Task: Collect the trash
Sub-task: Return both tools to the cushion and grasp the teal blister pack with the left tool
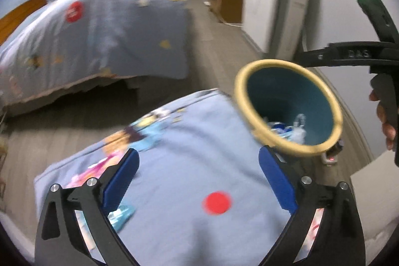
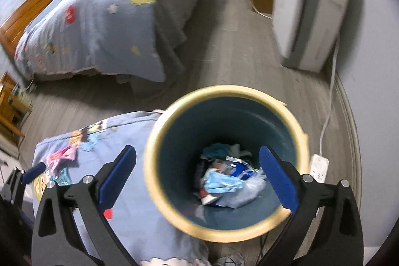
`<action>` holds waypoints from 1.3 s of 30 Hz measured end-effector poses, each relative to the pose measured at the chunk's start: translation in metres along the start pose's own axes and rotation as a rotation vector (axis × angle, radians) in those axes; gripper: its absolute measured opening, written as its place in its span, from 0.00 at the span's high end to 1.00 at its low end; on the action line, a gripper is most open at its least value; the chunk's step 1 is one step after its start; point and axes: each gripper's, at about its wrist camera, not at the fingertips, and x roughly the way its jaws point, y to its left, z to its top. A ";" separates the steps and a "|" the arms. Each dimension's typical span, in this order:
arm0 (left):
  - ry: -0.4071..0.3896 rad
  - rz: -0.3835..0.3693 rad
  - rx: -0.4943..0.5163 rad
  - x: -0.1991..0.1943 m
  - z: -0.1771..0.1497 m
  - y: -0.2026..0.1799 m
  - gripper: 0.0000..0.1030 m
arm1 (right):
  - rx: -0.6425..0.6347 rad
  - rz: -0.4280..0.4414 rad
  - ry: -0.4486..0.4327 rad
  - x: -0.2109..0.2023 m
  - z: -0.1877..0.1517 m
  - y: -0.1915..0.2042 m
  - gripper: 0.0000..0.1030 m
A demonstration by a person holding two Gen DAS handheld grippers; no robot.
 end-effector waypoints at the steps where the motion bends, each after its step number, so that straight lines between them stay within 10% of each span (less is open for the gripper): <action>1: 0.004 0.015 -0.012 -0.003 -0.003 0.009 0.07 | -0.026 0.010 0.000 -0.001 0.000 0.014 0.06; 16: 0.070 0.171 -0.238 -0.022 -0.078 0.147 0.07 | -0.214 0.074 0.058 0.023 -0.012 0.158 0.06; 39: 0.250 -0.025 -0.019 0.082 -0.099 0.135 0.05 | -0.261 0.060 0.148 0.089 -0.004 0.190 0.06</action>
